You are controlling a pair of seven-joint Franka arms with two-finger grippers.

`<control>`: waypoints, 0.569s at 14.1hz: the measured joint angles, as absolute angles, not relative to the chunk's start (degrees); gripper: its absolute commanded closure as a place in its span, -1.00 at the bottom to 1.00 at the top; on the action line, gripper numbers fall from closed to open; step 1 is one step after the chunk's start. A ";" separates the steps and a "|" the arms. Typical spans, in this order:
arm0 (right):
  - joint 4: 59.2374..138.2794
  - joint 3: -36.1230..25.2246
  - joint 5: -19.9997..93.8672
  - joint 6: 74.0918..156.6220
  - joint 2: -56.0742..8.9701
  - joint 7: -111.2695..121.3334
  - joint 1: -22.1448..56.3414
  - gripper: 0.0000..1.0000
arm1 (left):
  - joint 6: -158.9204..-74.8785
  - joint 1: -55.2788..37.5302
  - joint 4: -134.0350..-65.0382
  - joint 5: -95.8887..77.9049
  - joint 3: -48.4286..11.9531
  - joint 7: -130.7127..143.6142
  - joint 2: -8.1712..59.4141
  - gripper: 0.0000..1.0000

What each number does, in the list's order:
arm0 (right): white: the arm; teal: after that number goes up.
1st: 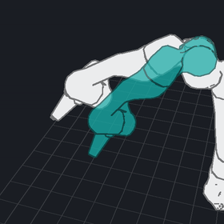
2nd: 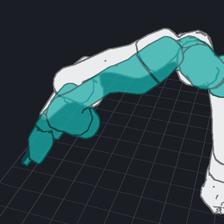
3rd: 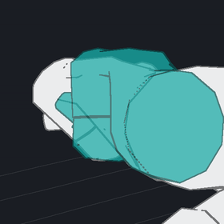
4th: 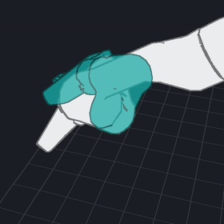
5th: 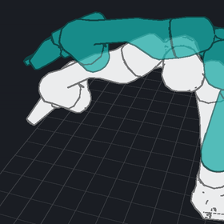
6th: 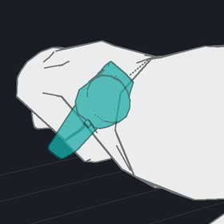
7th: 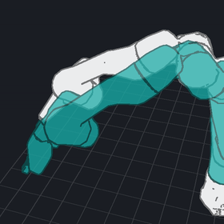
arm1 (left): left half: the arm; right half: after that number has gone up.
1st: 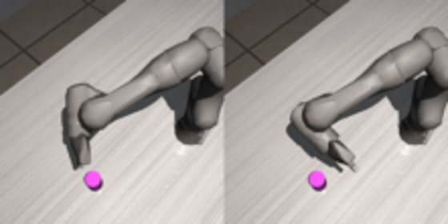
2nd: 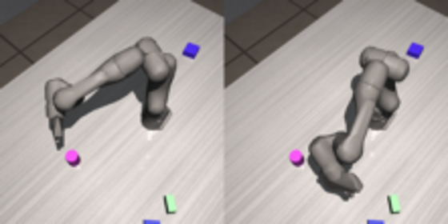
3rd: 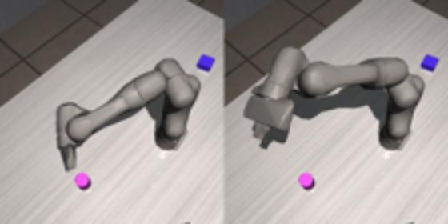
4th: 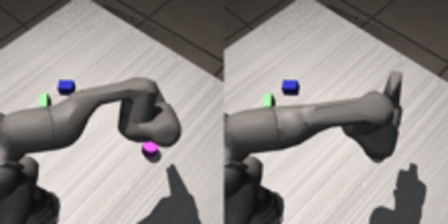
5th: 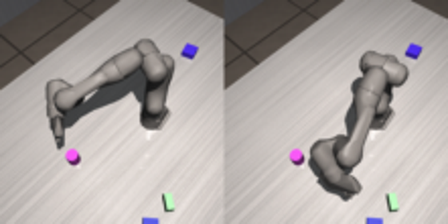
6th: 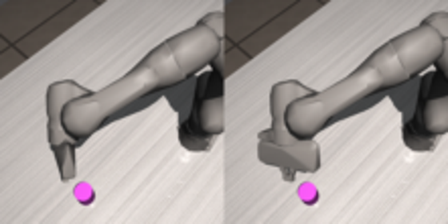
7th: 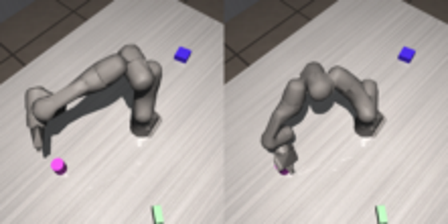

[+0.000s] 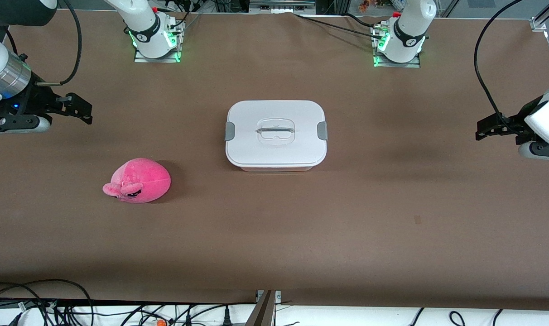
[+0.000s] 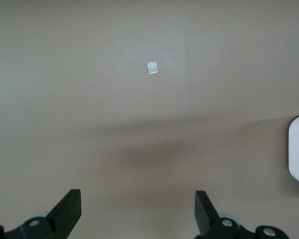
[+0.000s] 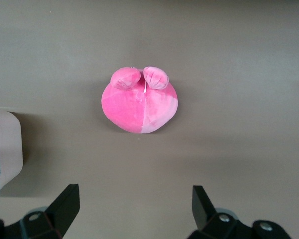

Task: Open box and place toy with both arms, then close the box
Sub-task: 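Move the left gripper toward the white box lid handle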

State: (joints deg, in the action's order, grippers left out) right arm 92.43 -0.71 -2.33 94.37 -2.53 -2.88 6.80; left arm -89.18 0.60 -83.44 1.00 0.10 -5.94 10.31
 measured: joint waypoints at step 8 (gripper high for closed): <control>92.33 -0.71 -2.29 94.27 -2.53 -2.88 6.92 -0.99 | -89.18 -0.11 -83.31 0.96 -0.69 -5.95 10.70 -1.00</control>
State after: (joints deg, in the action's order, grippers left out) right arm 92.33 -0.71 -2.29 94.27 -2.53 -2.88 6.92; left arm -89.18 -0.11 -83.31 0.96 -0.69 -5.95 10.70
